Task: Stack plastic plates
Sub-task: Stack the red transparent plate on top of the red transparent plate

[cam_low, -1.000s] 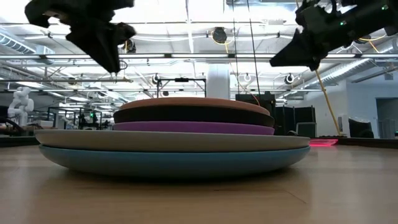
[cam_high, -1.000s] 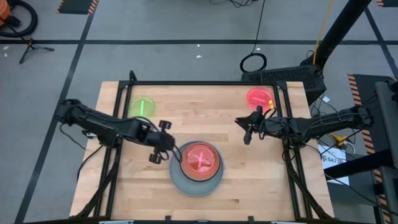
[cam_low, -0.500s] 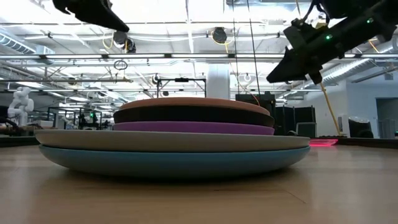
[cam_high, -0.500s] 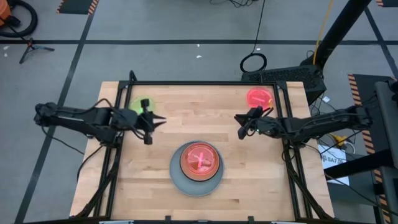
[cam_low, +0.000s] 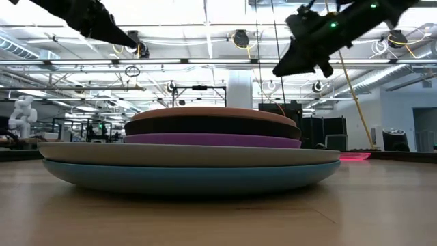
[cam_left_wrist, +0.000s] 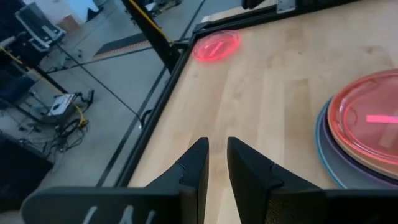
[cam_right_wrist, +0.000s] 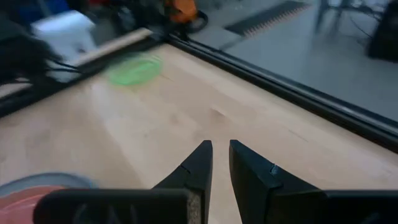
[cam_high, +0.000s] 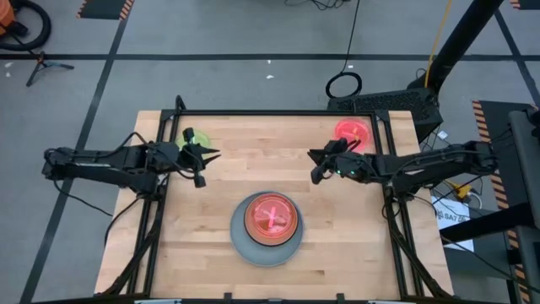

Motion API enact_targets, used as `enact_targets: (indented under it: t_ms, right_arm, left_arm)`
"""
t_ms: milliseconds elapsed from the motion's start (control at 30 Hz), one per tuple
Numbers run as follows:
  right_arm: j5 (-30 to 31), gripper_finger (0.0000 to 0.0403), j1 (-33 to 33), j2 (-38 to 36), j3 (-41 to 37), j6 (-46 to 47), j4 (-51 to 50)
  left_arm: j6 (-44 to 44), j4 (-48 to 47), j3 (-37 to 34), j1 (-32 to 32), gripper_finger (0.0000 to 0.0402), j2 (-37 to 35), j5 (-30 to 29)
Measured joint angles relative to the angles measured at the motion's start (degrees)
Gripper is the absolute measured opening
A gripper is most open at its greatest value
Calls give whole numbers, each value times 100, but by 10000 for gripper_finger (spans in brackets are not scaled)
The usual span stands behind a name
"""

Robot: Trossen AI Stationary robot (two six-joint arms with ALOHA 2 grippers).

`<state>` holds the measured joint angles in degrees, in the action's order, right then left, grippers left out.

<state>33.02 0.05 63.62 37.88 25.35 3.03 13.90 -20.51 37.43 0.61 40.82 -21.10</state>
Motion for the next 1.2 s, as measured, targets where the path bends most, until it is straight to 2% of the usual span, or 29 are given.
enact_targets:
  t_ms: [100, 333, 467, 700, 933, 1033, 1200]
  right_arm:
    - [9, 50, -290, 310, 512, 315, -838]
    - [4, 50, -1238, 991, 1604, 1590, -3998]
    - [-38, 50, -1783, 1316, 1798, 2026, -4829]
    - [-717, 50, -2562, 1974, 1800, 1812, -4965]
    - [-752, 50, -3015, 2604, 1800, 1588, -4941]
    - [-783, 49, -3129, 2748, 1800, 1161, -4859]
    - [-931, 31, -3302, 2884, 1800, 1041, -4536]
  left_arm:
    - [-46, -71, 0, 67, 67, 2, 0]
    - [-32, -67, 0, 135, 67, 0, 0]
    - [67, -64, 0, 139, 67, 0, 0]
    - [106, -42, 0, 137, 67, 2, 0]
    - [106, -34, 0, 137, 67, 2, 0]
    - [136, -34, 0, 137, 67, 2, 0]
    - [158, -29, 0, 137, 67, 2, 0]
